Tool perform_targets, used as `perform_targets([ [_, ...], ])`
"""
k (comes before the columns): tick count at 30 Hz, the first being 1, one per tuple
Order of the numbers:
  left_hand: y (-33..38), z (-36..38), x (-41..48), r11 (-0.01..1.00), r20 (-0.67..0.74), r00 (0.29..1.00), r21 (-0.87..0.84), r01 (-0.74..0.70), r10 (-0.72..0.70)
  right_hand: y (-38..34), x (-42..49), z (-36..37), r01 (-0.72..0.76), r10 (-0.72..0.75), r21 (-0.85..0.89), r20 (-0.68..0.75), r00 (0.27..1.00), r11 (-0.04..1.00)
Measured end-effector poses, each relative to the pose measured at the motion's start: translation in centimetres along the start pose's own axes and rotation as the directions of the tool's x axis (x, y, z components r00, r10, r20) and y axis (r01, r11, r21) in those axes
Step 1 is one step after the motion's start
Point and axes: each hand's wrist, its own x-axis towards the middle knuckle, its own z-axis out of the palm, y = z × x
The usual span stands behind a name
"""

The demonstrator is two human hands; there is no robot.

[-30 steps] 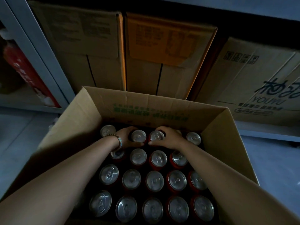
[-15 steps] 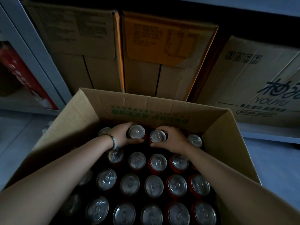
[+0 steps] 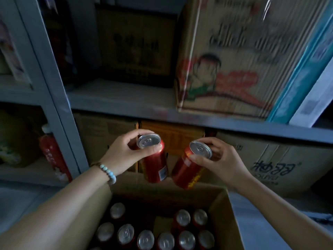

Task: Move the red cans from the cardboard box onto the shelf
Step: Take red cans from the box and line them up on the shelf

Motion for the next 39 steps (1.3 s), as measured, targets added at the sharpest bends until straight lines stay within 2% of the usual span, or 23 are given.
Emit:
perform_targets([
  [3,2.2,-2.4,0.3,0.994,0.045,0.993,0.020,0.105,-0.106,-4.5,0.9,-2.2,0.029,-0.029,0.054,-0.006,1.000,0.998],
  [6,-0.2,-2.0,-1.1,0.974,0.078,0.978,0.136,0.181,-0.193,-5.0,1.0,-1.8,0.000,-0.001,0.034,0.023,1.000,0.999],
  [11,-6.4,1.2,-5.2,0.931,0.096,0.953,0.262,0.254,-0.287,1.3,-0.3,2.4,-0.086,0.090,-0.060,0.058,0.994,0.994],
  [13,-8.3,3.0,-6.6,0.915,0.149,0.930,0.286,0.286,-0.337,4.1,-1.3,4.2,-0.133,0.141,-0.096,0.084,0.986,0.986],
  [16,-11.3,5.2,-8.5,0.905,0.158,0.919,0.296,0.305,-0.361,7.0,-3.0,6.2,-0.175,0.190,-0.132,0.110,0.976,0.976],
  [25,-14.0,9.1,-10.3,0.893,0.217,0.891,0.312,0.324,-0.399,9.2,-4.5,7.5,-0.178,0.194,-0.139,0.107,0.975,0.974],
  [27,-14.2,8.9,-10.1,0.884,0.289,0.861,0.349,0.312,-0.418,9.0,-4.5,7.4,-0.166,0.179,-0.128,0.101,0.979,0.978],
  [29,-13.9,8.7,-9.6,0.857,0.379,0.797,0.412,0.310,-0.470,8.4,-4.3,7.3,-0.156,0.166,-0.109,0.094,0.982,0.982],
  [32,-12.5,7.9,-8.0,0.829,0.433,0.739,0.467,0.307,-0.517,7.0,-3.7,7.0,-0.124,0.136,-0.102,0.118,0.984,0.987],
  [34,-10.3,6.9,-6.3,0.870,0.455,0.764,0.407,0.278,-0.457,5.7,-3.2,6.5,-0.076,0.091,-0.109,0.133,0.987,0.991],
  [37,-5.3,4.8,-3.6,0.950,0.397,0.867,0.200,0.239,-0.301,2.3,-2.2,5.1,-0.035,0.044,-0.071,0.122,0.992,0.997],
  [39,-0.8,3.3,-2.3,0.976,0.403,0.889,0.085,0.201,-0.218,-1.5,-1.5,3.8,-0.004,0.007,-0.029,0.113,0.994,1.000],
])
